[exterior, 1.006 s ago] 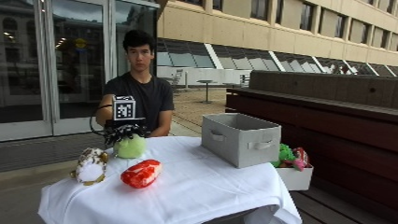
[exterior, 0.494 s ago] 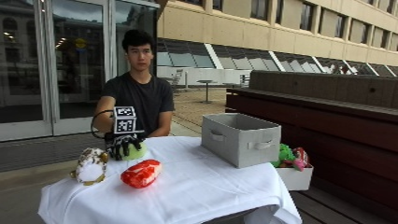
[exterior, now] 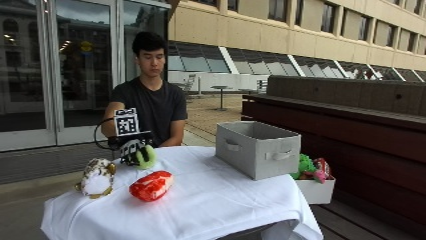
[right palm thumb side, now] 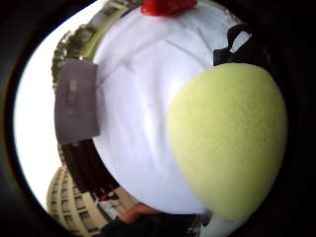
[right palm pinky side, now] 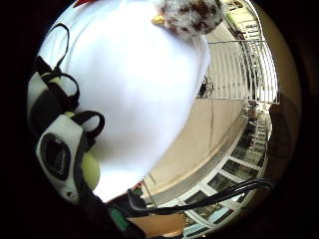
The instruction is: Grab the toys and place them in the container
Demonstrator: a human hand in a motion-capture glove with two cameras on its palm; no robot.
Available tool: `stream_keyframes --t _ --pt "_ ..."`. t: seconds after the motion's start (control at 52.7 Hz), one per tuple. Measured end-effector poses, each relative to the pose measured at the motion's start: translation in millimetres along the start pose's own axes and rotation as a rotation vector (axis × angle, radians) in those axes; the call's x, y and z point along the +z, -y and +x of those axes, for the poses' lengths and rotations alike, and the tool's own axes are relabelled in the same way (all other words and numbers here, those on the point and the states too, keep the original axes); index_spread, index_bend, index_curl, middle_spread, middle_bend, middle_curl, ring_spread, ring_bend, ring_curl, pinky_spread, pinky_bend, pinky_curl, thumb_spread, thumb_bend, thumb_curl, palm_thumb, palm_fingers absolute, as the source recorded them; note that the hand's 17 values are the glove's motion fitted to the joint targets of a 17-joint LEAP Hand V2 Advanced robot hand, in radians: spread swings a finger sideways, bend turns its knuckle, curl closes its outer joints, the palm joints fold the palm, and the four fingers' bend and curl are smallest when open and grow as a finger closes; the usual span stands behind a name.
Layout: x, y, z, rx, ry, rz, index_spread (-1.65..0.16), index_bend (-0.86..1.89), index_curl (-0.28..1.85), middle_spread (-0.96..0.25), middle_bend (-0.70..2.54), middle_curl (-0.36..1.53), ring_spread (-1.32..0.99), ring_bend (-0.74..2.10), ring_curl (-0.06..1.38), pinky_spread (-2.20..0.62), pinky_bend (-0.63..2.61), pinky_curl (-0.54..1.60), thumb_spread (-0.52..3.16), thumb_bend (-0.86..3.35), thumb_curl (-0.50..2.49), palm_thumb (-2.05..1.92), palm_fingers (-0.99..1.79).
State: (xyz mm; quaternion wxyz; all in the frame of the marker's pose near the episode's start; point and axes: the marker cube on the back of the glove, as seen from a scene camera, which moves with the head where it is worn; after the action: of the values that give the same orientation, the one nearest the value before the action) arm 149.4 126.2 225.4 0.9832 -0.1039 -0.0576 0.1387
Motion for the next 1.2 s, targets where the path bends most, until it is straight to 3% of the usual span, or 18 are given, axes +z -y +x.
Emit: stream_keyframes --t 0.076,0.152,0.228,0.437,0.551,0.608,0.854,1.196 --pt "-15 4 1 0.017 0.011 0.043 -0.23 0.63 0.24 -0.27 1.04 0.52 -0.37 1.13 0.45 -0.52 0.78 0.25 0.94 0.65 0.64 0.96 1.25" --pt "-42 31 -2 -0.031 0.01 0.247 -0.22 0.67 0.27 -0.27 0.95 0.5 -0.36 1.16 0.45 -0.5 0.79 0.28 0.8 0.51 0.65 0.8 1.2" --pt "-77 26 -10 -0.026 0.01 0.184 -0.24 0.67 0.29 -0.3 0.86 0.48 -0.37 1.14 0.45 -0.49 0.87 0.32 0.7 0.41 0.66 0.71 1.11" --pt "-194 24 -57 -0.019 0.034 0.202 -0.29 0.56 0.3 -0.38 0.71 0.47 -0.4 1.13 0.45 -0.47 0.96 0.38 0.57 0.32 0.73 0.66 1.04" --pt "-243 36 -94 -0.051 0.026 0.349 -0.32 0.5 0.3 -0.4 0.67 0.48 -0.41 1.11 0.45 -0.46 0.95 0.38 0.55 0.29 0.76 0.66 1.04" --pt "-259 32 -112 -0.068 0.015 0.349 -0.33 0.48 0.31 -0.41 0.65 0.48 -0.42 1.1 0.45 -0.46 0.95 0.39 0.54 0.28 0.78 0.66 1.05" --pt "-302 22 -233 -0.199 0.022 0.389 -0.35 0.41 0.34 -0.44 0.59 0.51 -0.43 1.06 0.45 -0.46 0.92 0.39 0.52 0.24 0.84 0.68 1.07" --pt "-287 16 -408 -0.317 0.006 0.408 -0.38 0.33 0.4 -0.47 0.51 0.55 -0.44 1.02 0.46 -0.47 0.91 0.4 0.52 0.2 0.93 0.69 1.08"
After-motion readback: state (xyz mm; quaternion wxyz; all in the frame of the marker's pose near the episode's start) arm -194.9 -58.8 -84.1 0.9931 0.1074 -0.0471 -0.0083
